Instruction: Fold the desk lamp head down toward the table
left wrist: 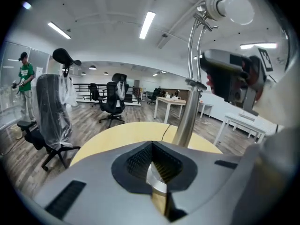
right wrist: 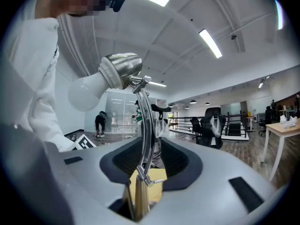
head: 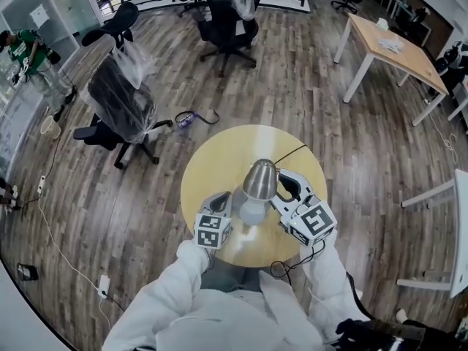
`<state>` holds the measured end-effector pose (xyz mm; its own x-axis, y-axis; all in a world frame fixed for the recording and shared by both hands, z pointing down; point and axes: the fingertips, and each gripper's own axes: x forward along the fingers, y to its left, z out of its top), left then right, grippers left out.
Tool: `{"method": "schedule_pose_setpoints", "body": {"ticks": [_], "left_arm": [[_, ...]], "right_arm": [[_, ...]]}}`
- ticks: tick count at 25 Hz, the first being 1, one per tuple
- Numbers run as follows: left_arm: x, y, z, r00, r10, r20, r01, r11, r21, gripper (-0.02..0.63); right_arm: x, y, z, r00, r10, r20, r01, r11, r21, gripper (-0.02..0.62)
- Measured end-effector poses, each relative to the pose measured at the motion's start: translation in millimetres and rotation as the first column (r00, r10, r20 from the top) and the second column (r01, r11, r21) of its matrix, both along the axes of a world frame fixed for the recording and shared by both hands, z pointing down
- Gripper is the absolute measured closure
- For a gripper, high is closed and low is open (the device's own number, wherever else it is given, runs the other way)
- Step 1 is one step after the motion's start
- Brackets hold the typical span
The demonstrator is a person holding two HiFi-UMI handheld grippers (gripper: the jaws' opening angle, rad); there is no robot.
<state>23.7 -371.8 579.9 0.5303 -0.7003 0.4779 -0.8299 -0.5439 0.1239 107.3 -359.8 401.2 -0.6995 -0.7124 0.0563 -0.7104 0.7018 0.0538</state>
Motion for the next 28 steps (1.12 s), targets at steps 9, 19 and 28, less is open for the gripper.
{"method": "schedule_pose_setpoints", "body": {"ticks": [9,19,28], "left_arm": [[17.5,-13.1,78.3,0.985,0.104,0.137,-0.095,0.993,-0.074,0.604],[25.1,-15.6,110.1,0.888,0.430,0.162,-0.423,0.903,-0.079,0.604],[22.3,-16.6,110.9,0.912,0.387,0.136,-0.375,0.921,-0.107,0.604]], "right_arm": [[-36.6,-17.8,-22.2,0.972,-0.198,-0.126,0.210,0.973,0.096,0.499],[-50.2,-23.2,-20.9,0.939,-0.303,-0.161,0.321,0.942,0.098,0.545],[-53.5,3.5,-7.4,0.927,-0.254,-0.277,0.290,0.952,0.096,0.554]]}}
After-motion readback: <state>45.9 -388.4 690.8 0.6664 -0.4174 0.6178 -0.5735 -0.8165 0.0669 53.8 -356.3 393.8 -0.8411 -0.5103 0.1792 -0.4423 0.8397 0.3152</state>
